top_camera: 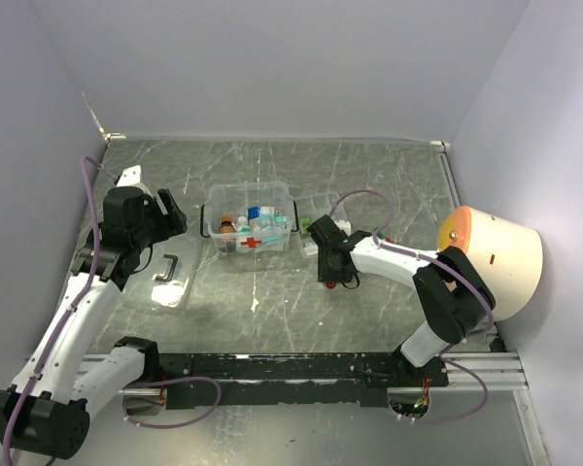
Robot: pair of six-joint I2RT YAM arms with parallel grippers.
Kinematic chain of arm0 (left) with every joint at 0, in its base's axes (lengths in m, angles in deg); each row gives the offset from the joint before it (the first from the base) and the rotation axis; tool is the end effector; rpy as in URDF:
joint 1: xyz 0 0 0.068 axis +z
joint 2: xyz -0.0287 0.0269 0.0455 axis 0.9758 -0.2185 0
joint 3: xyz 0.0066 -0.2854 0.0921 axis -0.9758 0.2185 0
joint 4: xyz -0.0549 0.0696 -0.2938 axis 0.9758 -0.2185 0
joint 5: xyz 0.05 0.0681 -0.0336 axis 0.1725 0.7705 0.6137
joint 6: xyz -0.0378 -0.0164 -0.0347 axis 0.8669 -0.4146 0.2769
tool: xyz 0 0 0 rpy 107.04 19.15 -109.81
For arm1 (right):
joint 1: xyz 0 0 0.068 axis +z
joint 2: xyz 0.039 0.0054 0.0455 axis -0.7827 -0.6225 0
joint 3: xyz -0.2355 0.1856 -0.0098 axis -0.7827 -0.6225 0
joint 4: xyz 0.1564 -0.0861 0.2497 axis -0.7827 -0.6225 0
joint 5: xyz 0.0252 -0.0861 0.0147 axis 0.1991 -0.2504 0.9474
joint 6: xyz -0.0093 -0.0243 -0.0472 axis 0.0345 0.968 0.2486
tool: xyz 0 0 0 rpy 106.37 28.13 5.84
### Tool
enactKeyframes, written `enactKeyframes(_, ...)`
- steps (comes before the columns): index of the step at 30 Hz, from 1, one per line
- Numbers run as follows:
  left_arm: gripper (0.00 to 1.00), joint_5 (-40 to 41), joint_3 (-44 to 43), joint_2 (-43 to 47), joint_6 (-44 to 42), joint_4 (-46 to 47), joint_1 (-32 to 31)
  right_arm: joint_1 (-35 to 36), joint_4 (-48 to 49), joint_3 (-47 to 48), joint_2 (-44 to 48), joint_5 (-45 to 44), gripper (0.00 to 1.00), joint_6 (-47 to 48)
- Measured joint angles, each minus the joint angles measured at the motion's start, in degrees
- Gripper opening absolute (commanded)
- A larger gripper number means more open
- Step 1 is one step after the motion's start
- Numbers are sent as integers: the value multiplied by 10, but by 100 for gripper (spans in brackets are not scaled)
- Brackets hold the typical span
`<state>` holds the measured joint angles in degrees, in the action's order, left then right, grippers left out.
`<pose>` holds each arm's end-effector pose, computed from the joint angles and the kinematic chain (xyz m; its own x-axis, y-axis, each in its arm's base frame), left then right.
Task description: Organize the medicine kit
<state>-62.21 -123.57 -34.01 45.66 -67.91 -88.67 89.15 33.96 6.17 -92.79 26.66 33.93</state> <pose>0.2267 -0.0408 0.3430 -0.4858 -0.3454 -0.8029 -0.1391 0.9375 -0.3191 0.2567 0.1884 0.1527 -0.9243 0.0625 -0.3766 0.0497 0.9978 0.0437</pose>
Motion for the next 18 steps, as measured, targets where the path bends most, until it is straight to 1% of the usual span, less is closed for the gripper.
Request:
enactKeyframes(3, 82, 0, 0, 0, 0, 0, 0, 7, -9, 6, -5, -9, 27, -3)
enactKeyframes(5, 82, 0, 0, 0, 0, 0, 0, 9, -12, 7, -6, -10, 25, -8)
enactKeyframes(7, 82, 0, 0, 0, 0, 0, 0, 9, -15, 8, -6, -10, 26, -12)
enactKeyframes(10, 82, -1, 0, 0, 0, 1, 0, 9, -16, 8, -5, -10, 32, -20)
enactKeyframes(12, 82, -1, 0, 0, 0, 2, 0, 10, -18, 8, -5, -10, 34, -26)
enactKeyframes(15, 82, -2, 0, 0, 0, 3, 0, 10, -20, 8, -5, -10, 34, -29)
enactKeyframes(18, 82, -3, 0, 0, 0, 3, 0, 9, -21, 7, -5, -6, 30, -31)
